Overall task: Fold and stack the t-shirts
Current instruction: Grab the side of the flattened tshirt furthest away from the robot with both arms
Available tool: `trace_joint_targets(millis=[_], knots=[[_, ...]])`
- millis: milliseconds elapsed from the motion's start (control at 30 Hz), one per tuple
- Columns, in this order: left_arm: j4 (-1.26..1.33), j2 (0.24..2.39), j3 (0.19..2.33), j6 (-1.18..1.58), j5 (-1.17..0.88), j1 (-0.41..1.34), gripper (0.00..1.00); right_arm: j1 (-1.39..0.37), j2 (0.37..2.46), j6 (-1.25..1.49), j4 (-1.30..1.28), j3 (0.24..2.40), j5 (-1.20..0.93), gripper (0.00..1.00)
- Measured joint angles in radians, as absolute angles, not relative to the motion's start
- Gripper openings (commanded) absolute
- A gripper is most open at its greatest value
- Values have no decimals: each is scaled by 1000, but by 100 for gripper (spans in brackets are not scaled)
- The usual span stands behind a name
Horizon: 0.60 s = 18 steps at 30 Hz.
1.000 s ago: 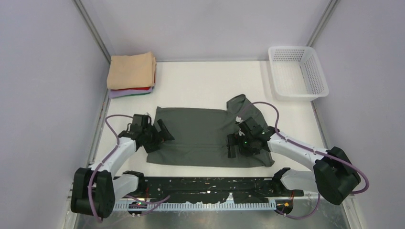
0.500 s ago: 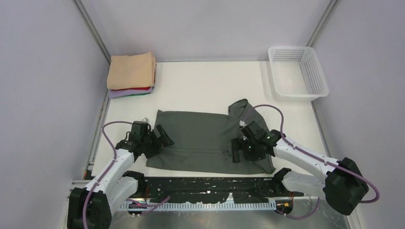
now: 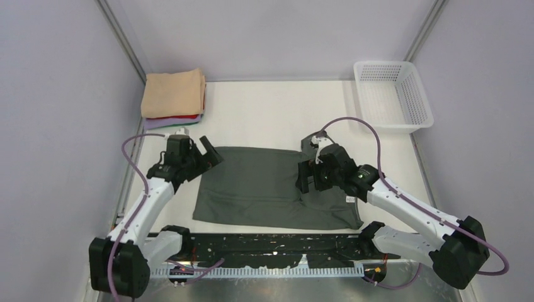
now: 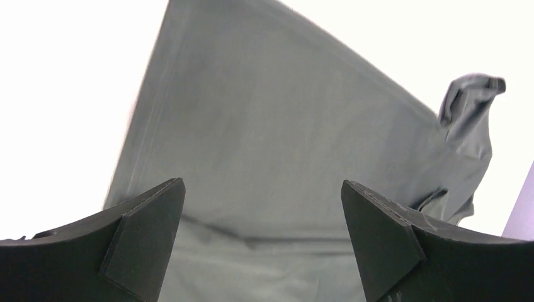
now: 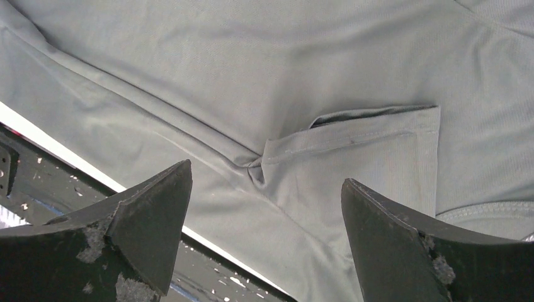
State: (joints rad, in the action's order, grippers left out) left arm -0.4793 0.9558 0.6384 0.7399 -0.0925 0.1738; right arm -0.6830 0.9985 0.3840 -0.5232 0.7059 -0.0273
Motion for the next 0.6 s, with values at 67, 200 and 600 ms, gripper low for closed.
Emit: trace_joint_targets(millis=[67,200,600], knots=[[-436,1055,699,728,-90,148,100,-677,1043,364,-503,717,-28,95],[-348,1305,826,724,-96,102,100,-653,1114,334,-481,736,-37,95],[-363,1823,1173,705,-63,63,84,-548,1194,300,-462,763,-66,95]])
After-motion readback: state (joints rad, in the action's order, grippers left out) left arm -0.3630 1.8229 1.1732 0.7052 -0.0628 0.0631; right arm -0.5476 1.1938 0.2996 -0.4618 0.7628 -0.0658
